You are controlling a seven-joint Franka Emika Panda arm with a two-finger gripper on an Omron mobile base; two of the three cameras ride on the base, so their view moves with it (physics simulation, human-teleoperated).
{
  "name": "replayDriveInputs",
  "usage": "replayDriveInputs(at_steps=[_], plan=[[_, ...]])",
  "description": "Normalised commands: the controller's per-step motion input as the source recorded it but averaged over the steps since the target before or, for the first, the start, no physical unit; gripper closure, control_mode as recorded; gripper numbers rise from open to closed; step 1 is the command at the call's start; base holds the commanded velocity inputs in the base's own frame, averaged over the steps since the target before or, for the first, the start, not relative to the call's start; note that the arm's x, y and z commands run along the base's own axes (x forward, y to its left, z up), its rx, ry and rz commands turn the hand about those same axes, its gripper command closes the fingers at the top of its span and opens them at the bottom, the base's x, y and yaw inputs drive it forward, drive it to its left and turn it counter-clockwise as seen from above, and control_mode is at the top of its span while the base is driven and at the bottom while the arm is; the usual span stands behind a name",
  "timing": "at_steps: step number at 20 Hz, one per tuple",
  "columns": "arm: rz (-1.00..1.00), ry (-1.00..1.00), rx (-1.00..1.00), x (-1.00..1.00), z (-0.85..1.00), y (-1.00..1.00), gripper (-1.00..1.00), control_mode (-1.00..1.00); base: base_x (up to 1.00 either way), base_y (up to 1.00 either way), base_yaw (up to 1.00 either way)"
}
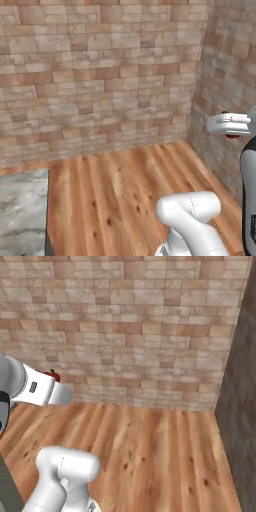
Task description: Gather the bell pepper and squash from the fridge and place them on a tray on the dining counter. Then gather the fishs from the fridge and place them on the other tray.
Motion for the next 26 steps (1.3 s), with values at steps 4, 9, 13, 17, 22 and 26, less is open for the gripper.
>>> replayDriveInputs(at_steps=[4, 9, 13, 17, 22, 26], plan=[[0.00, 0.00, 0.00, 0.00, 0.00, 0.00, 1.00, 1.00, 1.00, 0.00, 0.59], [0.00, 0.00, 0.00, 0.00, 0.00, 0.00, 1.00, 1.00, 1.00, 0.00, 0.62], [0.00, 0.00, 0.00, 0.00, 0.00, 0.00, 1.00, 1.00, 1.00, 0.00, 0.64], [0.00, 0.00, 0.00, 0.00, 0.00, 0.00, 1.00, 1.00, 1.00, -0.01, 0.69], [0.00, 0.00, 0.00, 0.00, 0.00, 0.00, 1.00, 1.00, 1.00, -0.09, 0.76], [0.00, 0.00, 0.00, 0.00, 0.00, 0.00, 1.00, 1.00, 1.00, -0.09, 0.82]])
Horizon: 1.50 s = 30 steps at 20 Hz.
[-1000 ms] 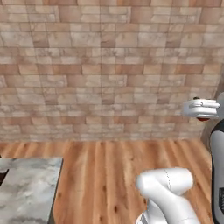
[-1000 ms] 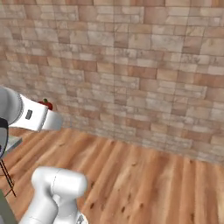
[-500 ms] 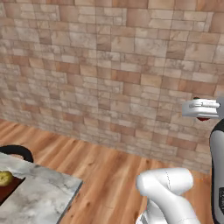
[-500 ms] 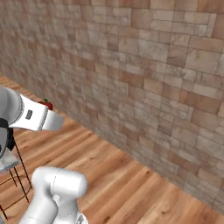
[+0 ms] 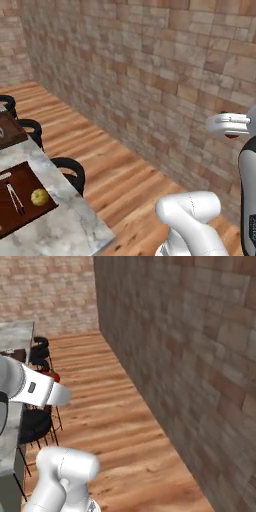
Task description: Gather the bell pepper and squash from the fridge and place them on a tray on the dining counter. Then gather the fishs from the fridge and place them on the other tray.
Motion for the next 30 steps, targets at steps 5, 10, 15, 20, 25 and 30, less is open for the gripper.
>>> replayDriveInputs(at_steps=[5, 10, 15, 20, 25, 30], plan=[[0.00, 0.00, 0.00, 0.00, 0.00, 0.00, 1.00, 1.00, 0.99, -0.08, 0.85], [0.00, 0.00, 0.00, 0.00, 0.00, 0.00, 1.00, 1.00, 0.89, -0.15, 0.87], [0.00, 0.00, 0.00, 0.00, 0.00, 0.00, 1.00, 1.00, 0.88, -0.23, 0.83], [0.00, 0.00, 0.00, 0.00, 0.00, 0.00, 1.00, 1.00, 0.89, -0.03, 0.85], [0.00, 0.00, 0.00, 0.00, 0.00, 0.00, 1.00, 1.00, 0.97, -0.01, 0.69], [0.00, 0.00, 0.00, 0.00, 0.00, 0.00, 1.00, 1.00, 0.74, 0.20, 0.58]])
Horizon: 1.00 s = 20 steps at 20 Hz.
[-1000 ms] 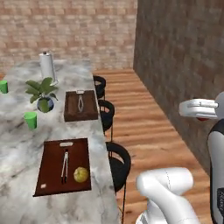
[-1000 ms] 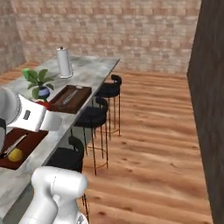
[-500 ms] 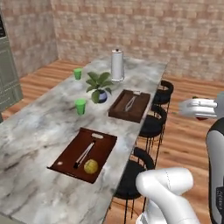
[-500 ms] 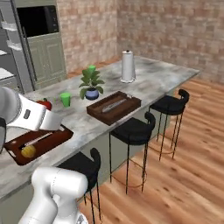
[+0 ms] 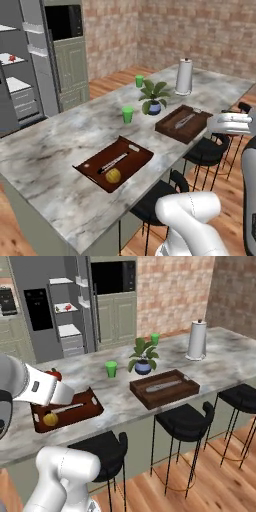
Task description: Gather the bell pepper and squash from the fridge and place them on a tray on the dining counter. Then gather the fishs from the fridge and place them on the other tray.
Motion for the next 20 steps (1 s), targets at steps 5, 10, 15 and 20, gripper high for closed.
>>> replayDriveInputs(at_steps=[5, 10, 15, 20], plan=[[0.00, 0.00, 0.00, 0.00, 0.00, 0.00, 1.00, 1.00, 0.90, 0.25, 0.51], [0.20, 0.23, 0.00, 0.60, -0.14, 0.06, 1.00, -1.00, 0.40, 0.13, 0.17], [0.26, 0.35, -0.07, 1.00, -0.37, 0.62, 1.00, -1.00, 0.00, 0.00, 0.00], [0.19, 0.18, -0.08, 1.00, -0.65, 0.68, 1.00, -1.00, 0.00, 0.00, 0.00]])
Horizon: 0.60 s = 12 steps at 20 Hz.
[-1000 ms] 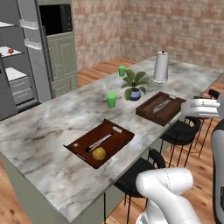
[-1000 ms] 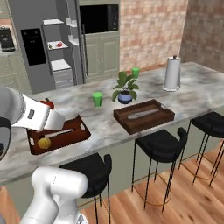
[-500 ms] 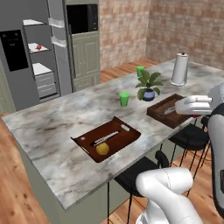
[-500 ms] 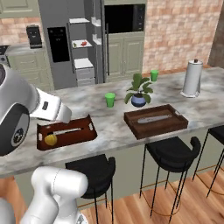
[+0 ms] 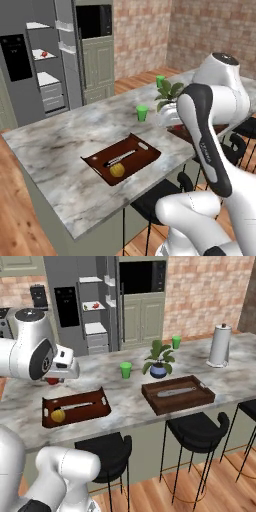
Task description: Gather the bell pepper and squash from the fridge and place them on a tray on the dining counter. Then gather the fishs from the fridge and place them on the other tray.
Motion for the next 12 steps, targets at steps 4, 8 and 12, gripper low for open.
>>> replayDriveInputs(at_steps=[4, 8, 12], plan=[[0.15, 0.00, 0.01, 0.78, -0.68, 0.20, 1.00, -1.00, 0.00, 0.00, 0.00], [0.07, 0.07, -0.06, 0.77, -0.79, 0.28, 1.00, -1.00, 0.00, 0.00, 0.00], [0.04, 0.11, -0.11, 0.76, -0.74, 0.08, 1.00, -1.00, 0.00, 0.00, 0.00]])
